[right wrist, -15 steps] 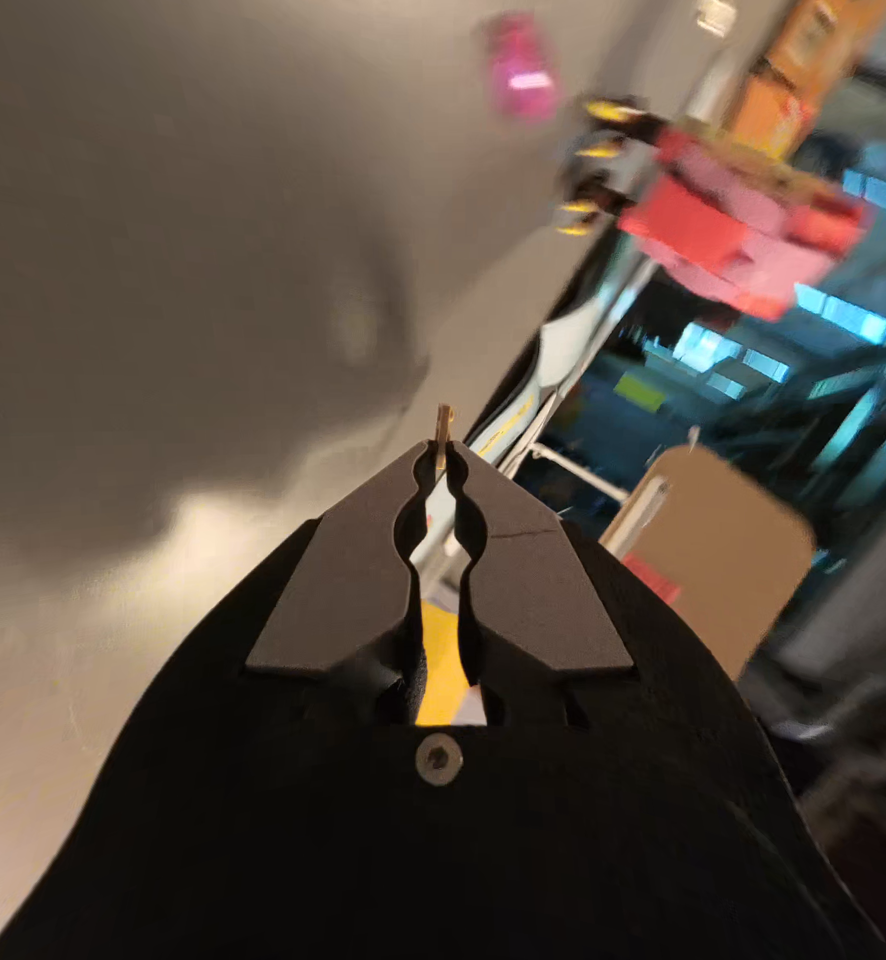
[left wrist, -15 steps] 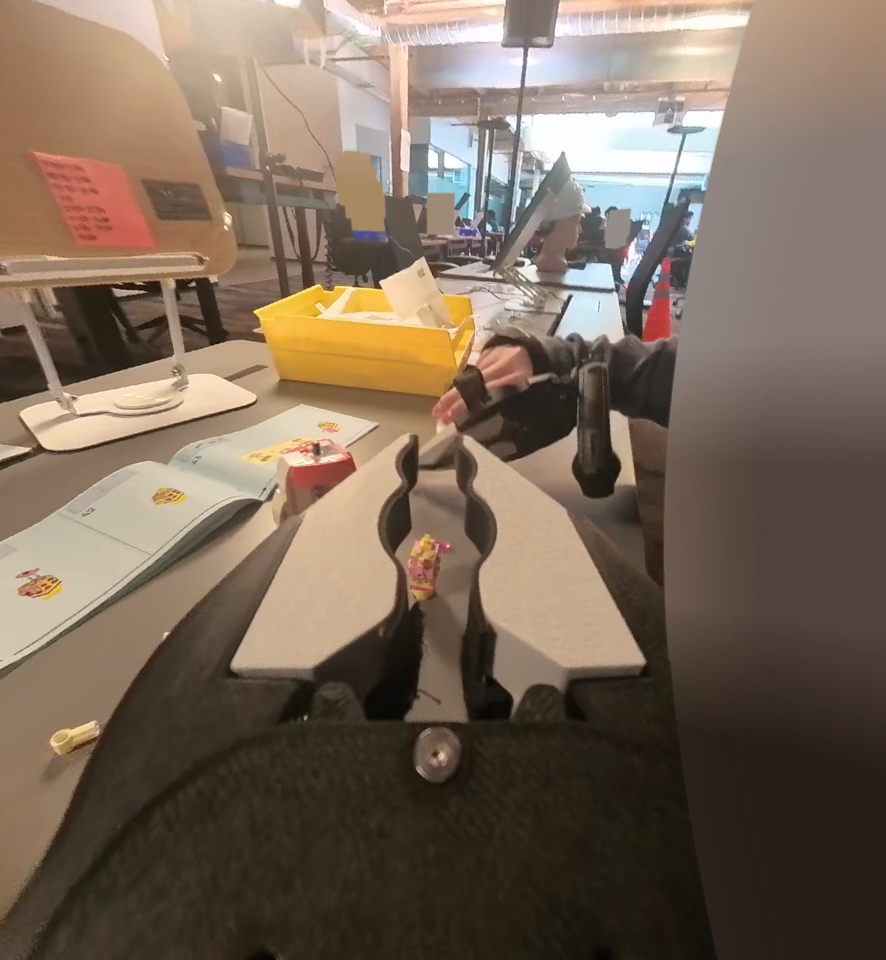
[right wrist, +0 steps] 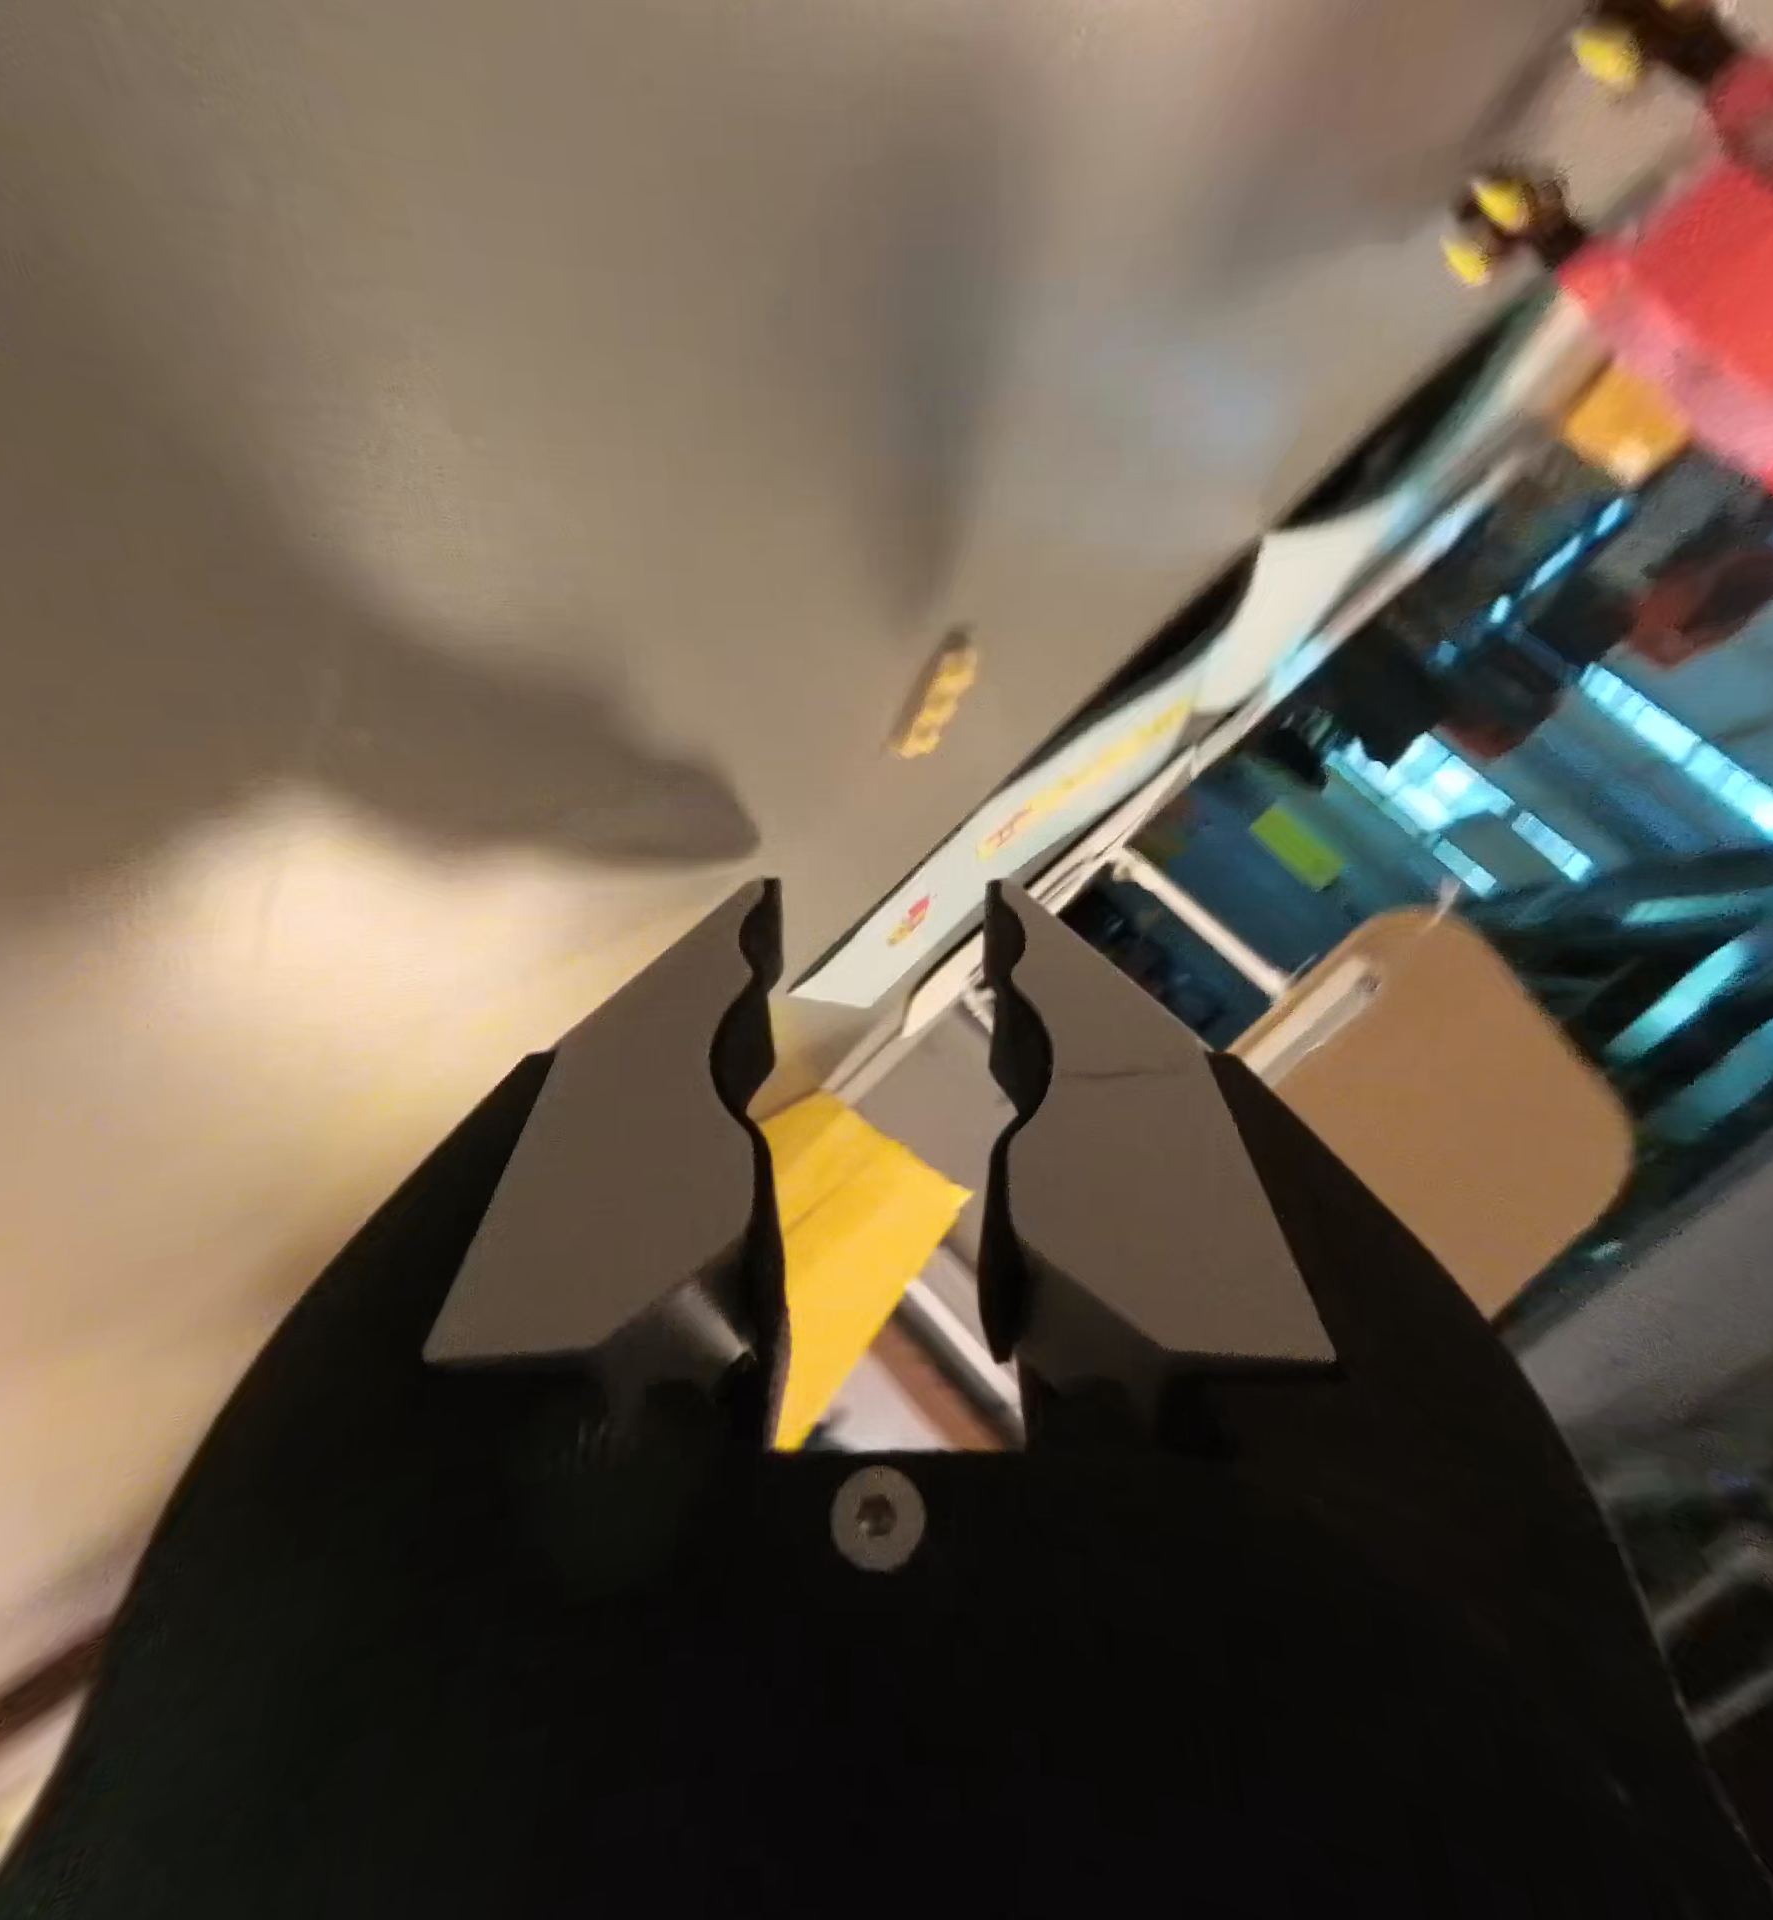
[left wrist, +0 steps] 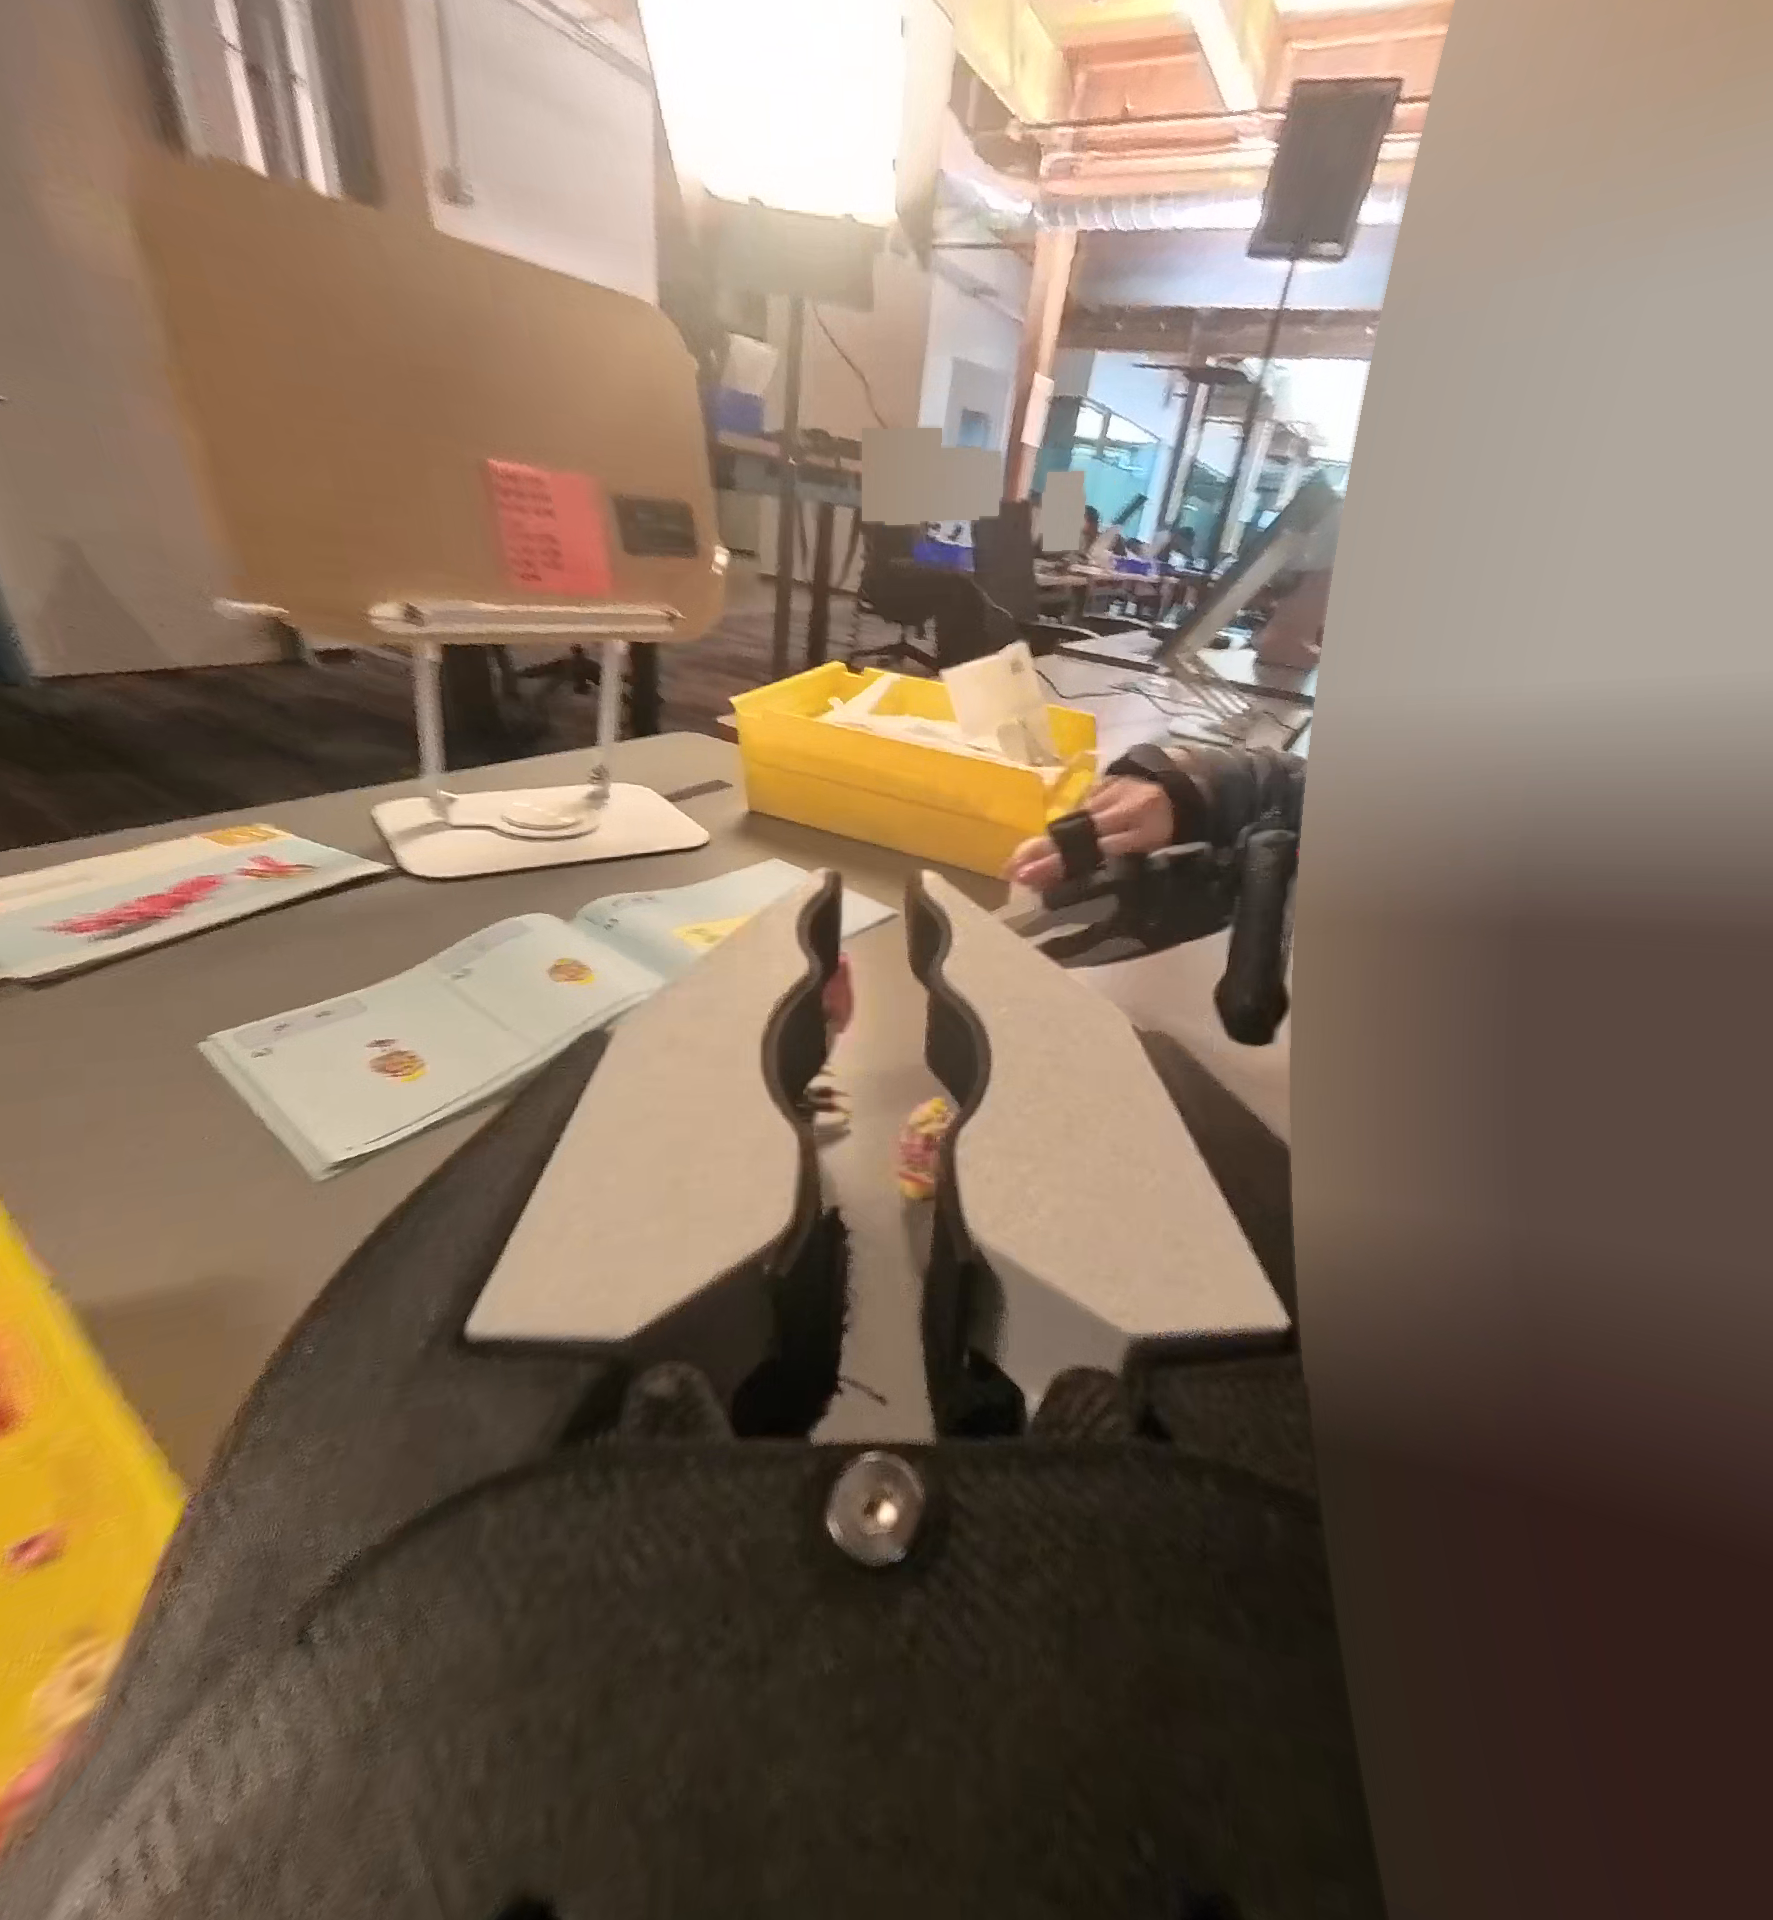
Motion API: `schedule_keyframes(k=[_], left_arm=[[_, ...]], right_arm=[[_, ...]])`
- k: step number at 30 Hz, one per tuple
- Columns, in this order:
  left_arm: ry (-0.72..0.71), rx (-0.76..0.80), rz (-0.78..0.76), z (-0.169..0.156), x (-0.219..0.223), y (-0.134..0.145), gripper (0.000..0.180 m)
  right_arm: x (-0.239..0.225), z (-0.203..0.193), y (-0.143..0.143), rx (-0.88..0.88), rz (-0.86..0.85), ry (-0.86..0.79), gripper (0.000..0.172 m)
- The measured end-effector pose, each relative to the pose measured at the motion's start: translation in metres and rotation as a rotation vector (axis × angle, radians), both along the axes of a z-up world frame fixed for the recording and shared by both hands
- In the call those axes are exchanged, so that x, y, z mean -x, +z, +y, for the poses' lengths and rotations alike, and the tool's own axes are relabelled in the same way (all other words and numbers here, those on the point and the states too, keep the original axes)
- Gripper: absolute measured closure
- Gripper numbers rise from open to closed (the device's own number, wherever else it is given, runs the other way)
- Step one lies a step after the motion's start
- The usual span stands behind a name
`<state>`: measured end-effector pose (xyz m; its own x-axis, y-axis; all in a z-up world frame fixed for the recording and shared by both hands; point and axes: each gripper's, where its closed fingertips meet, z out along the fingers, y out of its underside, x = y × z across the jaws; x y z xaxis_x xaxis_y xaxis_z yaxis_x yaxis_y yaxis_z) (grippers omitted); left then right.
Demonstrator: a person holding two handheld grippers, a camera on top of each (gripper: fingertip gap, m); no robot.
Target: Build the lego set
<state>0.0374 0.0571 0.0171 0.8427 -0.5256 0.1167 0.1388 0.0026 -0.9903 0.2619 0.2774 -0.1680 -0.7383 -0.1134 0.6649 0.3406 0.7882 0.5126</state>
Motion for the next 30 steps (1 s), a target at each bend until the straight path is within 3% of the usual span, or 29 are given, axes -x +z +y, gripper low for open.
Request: schedule_keyframes(k=[3, 6, 10, 11, 14, 18, 24, 28, 30], left_arm=[[0.128, -0.034, 0.023, -0.015, 0.034, 0.012, 0.170], [0.279, -0.082, 0.014, -0.031, 0.075, 0.025, 0.169], [0.455, -0.143, -0.024, -0.052, 0.125, 0.036, 0.166], [0.489, -0.152, -0.031, -0.055, 0.134, 0.036, 0.165], [0.593, -0.193, -0.019, -0.061, 0.160, 0.033, 0.165], [0.736, -0.213, 0.045, -0.047, 0.199, 0.015, 0.165], [0.698, -0.130, 0.043, -0.008, 0.209, -0.003, 0.163], [0.613, -0.060, -0.053, 0.017, 0.201, -0.032, 0.162], [0.611, -0.045, -0.064, 0.019, 0.201, -0.032, 0.159]], right_arm=[[0.008, 0.007, 0.021, 0.199, 0.273, -0.178, 0.134], [0.029, 0.022, 0.050, 0.473, 0.734, -0.391, 0.136], [0.046, 0.051, 0.085, 0.786, 1.366, -0.532, 0.143], [0.043, 0.062, 0.092, 0.807, 1.518, -0.547, 0.143], [0.010, 0.091, 0.112, 0.545, 1.884, -0.603, 0.151], [0.012, 0.097, 0.120, 0.430, 1.952, -0.591, 0.153], [0.020, 0.098, 0.119, 0.475, 1.911, -0.532, 0.161], [0.035, 0.092, 0.119, 0.495, 1.835, -0.471, 0.162], [0.035, 0.094, 0.116, 0.489, 1.822, -0.492, 0.164]])
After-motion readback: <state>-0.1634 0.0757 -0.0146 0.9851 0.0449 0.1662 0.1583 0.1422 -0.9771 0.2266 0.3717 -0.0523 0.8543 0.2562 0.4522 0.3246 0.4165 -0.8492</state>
